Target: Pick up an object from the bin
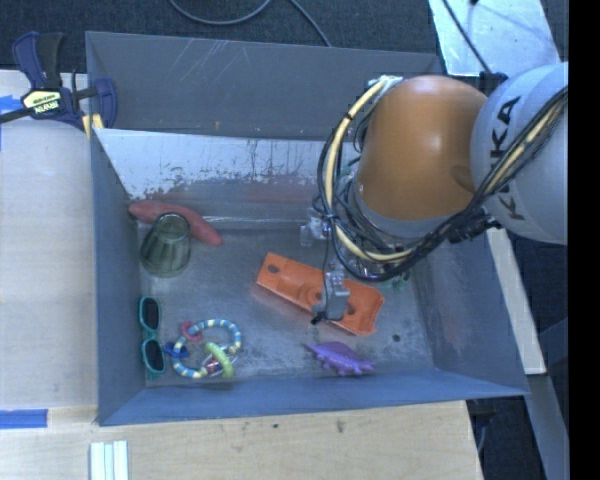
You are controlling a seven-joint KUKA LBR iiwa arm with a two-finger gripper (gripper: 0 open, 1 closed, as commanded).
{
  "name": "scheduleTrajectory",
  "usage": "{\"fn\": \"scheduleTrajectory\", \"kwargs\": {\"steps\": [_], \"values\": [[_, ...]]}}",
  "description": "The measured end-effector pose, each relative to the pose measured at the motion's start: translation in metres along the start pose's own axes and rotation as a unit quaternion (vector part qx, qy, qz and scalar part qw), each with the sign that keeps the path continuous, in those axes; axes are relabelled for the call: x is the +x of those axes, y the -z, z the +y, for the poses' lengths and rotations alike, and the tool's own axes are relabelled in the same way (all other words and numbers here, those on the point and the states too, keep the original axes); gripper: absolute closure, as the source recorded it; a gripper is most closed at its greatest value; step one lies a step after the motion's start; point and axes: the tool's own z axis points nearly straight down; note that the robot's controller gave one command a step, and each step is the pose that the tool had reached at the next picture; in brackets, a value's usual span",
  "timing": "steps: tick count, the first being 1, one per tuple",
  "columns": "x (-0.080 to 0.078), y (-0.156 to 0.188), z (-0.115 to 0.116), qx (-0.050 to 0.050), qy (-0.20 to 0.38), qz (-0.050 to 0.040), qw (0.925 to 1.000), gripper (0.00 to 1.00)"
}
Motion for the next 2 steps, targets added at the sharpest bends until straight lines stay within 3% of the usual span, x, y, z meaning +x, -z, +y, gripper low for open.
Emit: {"fn": "scheduleTrajectory", "kwargs": {"steps": [1, 2], "values": [[0.000, 0.000, 0.000, 0.000, 0.000, 0.0000, 1.0000, 0.00], [-0.026, -0.092, -0.009, 0.000, 0.053, -0.0004, 0.9986, 1.00]]}}
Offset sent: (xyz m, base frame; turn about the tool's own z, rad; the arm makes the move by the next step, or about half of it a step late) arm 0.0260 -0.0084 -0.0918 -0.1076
